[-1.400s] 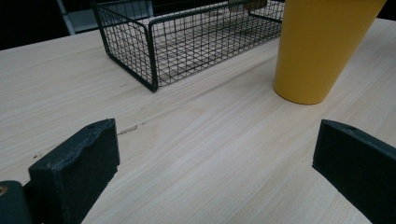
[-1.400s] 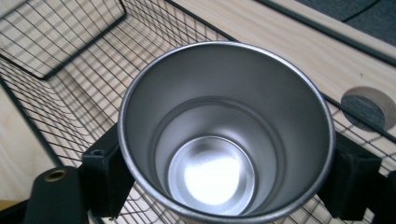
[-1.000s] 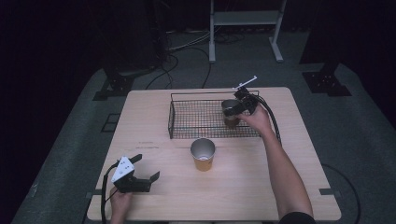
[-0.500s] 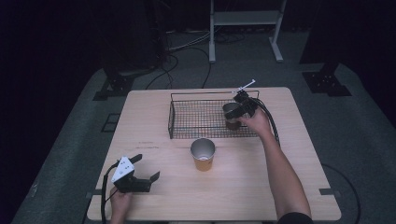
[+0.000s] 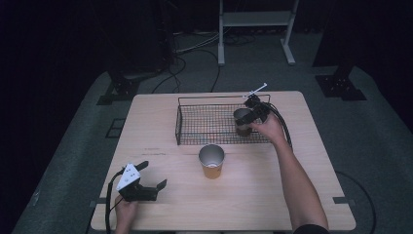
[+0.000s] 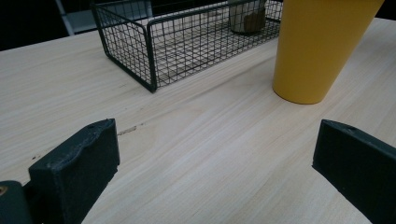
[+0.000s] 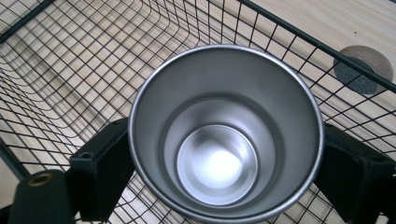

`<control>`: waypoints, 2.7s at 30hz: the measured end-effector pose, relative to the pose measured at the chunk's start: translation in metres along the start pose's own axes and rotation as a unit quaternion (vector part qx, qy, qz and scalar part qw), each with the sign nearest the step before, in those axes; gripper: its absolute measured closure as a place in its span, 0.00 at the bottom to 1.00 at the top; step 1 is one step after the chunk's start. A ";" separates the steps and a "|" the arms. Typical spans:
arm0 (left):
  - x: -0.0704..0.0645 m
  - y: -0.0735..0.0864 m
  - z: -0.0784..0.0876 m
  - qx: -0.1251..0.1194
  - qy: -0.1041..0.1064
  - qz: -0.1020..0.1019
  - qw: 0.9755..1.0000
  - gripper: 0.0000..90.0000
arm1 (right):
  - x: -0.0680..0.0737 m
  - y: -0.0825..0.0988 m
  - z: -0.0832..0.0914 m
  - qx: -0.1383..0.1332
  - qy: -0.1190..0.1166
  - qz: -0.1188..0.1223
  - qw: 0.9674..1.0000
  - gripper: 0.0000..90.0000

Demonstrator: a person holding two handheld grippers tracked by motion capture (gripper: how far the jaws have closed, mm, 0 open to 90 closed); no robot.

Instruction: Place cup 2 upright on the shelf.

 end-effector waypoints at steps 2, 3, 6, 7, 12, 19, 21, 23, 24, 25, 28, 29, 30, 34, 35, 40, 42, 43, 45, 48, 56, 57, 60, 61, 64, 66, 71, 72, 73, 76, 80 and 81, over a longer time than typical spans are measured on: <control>0.000 0.000 0.000 0.000 0.000 0.000 1.000 0.00 | 0.000 0.000 0.001 0.000 0.002 0.002 1.000 0.13; 0.000 0.000 0.000 0.000 0.000 0.000 1.000 0.00 | 0.001 0.000 0.002 -0.002 0.002 0.003 1.000 0.12; 0.000 0.000 0.000 0.000 0.000 -0.001 1.000 0.00 | 0.001 -0.001 0.006 -0.017 0.003 0.000 1.000 0.11; 0.000 0.000 0.000 0.000 0.000 -0.001 1.000 0.00 | 0.001 -0.001 0.007 -0.021 0.002 0.000 1.000 0.11; 0.000 0.000 0.000 0.000 0.000 -0.001 1.000 0.00 | 0.001 -0.001 0.012 -0.027 0.001 -0.001 1.000 0.11; -0.001 0.000 -0.001 0.002 0.000 -0.002 1.000 0.00 | 0.003 -0.001 0.030 -0.047 0.007 0.007 0.999 0.10; -0.001 0.000 -0.001 0.002 0.000 -0.002 1.000 0.00 | 0.005 -0.001 0.035 -0.052 0.007 0.009 0.999 0.10; -0.001 0.000 -0.001 0.002 0.000 -0.002 1.000 0.00 | 0.007 -0.001 0.040 -0.059 0.006 0.012 0.998 0.10; -0.001 0.000 -0.001 0.002 0.000 -0.002 1.000 0.00 | 0.007 -0.001 0.041 -0.061 0.006 0.013 0.998 0.10; -0.001 0.000 -0.001 0.002 0.000 -0.002 1.000 0.00 | 0.008 0.000 0.044 -0.063 0.005 0.014 0.998 0.10; -0.001 0.000 -0.001 0.003 0.000 -0.002 1.000 0.00 | 0.010 0.003 0.049 -0.068 0.002 0.017 0.998 0.10; -0.001 0.000 -0.001 0.003 0.000 -0.001 1.000 0.00 | 0.011 0.004 0.051 -0.069 0.000 0.016 0.997 0.10; -0.001 0.000 -0.001 0.003 0.000 -0.002 1.000 0.00 | 0.012 0.005 0.053 -0.070 0.001 0.017 0.997 0.10; -0.001 0.000 -0.001 0.005 0.001 -0.004 1.000 0.00 | 0.014 0.012 0.057 -0.078 0.001 0.019 0.997 0.10; -0.001 0.000 -0.001 0.005 0.001 -0.004 1.000 0.00 | 0.014 0.013 0.058 -0.078 0.000 0.019 0.997 0.10; -0.001 0.000 -0.001 0.005 0.001 -0.003 1.000 0.00 | 0.017 0.019 0.064 -0.085 -0.005 0.022 0.996 0.10; -0.001 0.000 -0.001 0.005 0.001 -0.003 1.000 0.00 | 0.019 0.020 0.067 -0.088 -0.011 0.022 0.996 0.10; -0.001 0.000 -0.001 0.005 0.001 -0.003 1.000 0.00 | 0.021 0.021 0.068 -0.090 -0.012 0.025 0.996 0.10; -0.001 0.000 -0.001 0.005 0.001 -0.003 1.000 0.00 | 0.024 0.024 0.070 -0.089 -0.015 0.029 0.995 0.10; -0.001 0.000 -0.001 0.005 0.001 -0.003 1.000 0.00 | 0.029 0.028 0.074 -0.090 -0.016 0.037 0.995 0.10; -0.001 0.000 -0.001 0.005 0.001 -0.003 1.000 0.00 | 0.044 0.040 0.083 -0.087 -0.016 0.059 0.994 0.10; -0.001 0.000 -0.001 0.005 0.001 -0.003 1.000 0.00 | 0.045 0.041 0.085 -0.089 -0.015 0.062 0.994 0.10; -0.001 0.000 -0.001 0.004 0.000 -0.002 1.000 0.00 | 0.050 0.044 0.089 -0.094 -0.019 0.065 0.993 0.10; -0.001 0.000 -0.001 0.004 0.000 -0.002 1.000 0.00 | 0.051 0.044 0.089 -0.093 -0.021 0.071 0.993 0.10; -0.001 0.000 -0.001 0.004 0.000 -0.002 1.000 0.00 | 0.060 0.048 0.093 -0.100 -0.032 0.080 0.991 0.10; -0.001 0.000 -0.001 0.004 0.000 -0.002 1.000 0.00 | 0.066 0.051 0.094 -0.100 -0.034 0.089 0.990 0.10; -0.001 0.001 0.000 0.005 0.000 -0.003 1.000 0.00 | 0.078 0.059 0.095 -0.103 -0.043 0.103 0.988 0.10; -0.001 0.001 0.000 0.005 0.000 -0.002 1.000 0.00 | 0.080 0.061 0.096 -0.102 -0.045 0.104 0.988 0.10; -0.001 0.001 0.000 0.005 0.000 -0.002 1.000 0.00 | 0.082 0.062 0.096 -0.104 -0.047 0.105 0.988 0.10; -0.001 0.000 0.000 0.004 0.000 -0.003 1.000 0.00 | 0.089 0.066 0.097 -0.105 -0.052 0.111 0.987 0.10; 0.000 0.001 0.000 0.004 0.000 -0.003 1.000 0.00 | 0.095 0.070 0.096 -0.106 -0.058 0.119 0.986 0.10; -0.001 0.001 0.000 0.004 0.000 -0.003 1.000 0.00 | 0.097 0.071 0.096 -0.108 -0.059 0.121 0.985 0.10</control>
Point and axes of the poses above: each handheld gripper's, and its own axes: z roughly backward along the jaws, y roughly out of its underside, x roughly to its left, the point moved 5 cm from there along -z, roughly forward along the jaws, and after that the axes turned 7 degrees about -y, right-handed, at the moved point
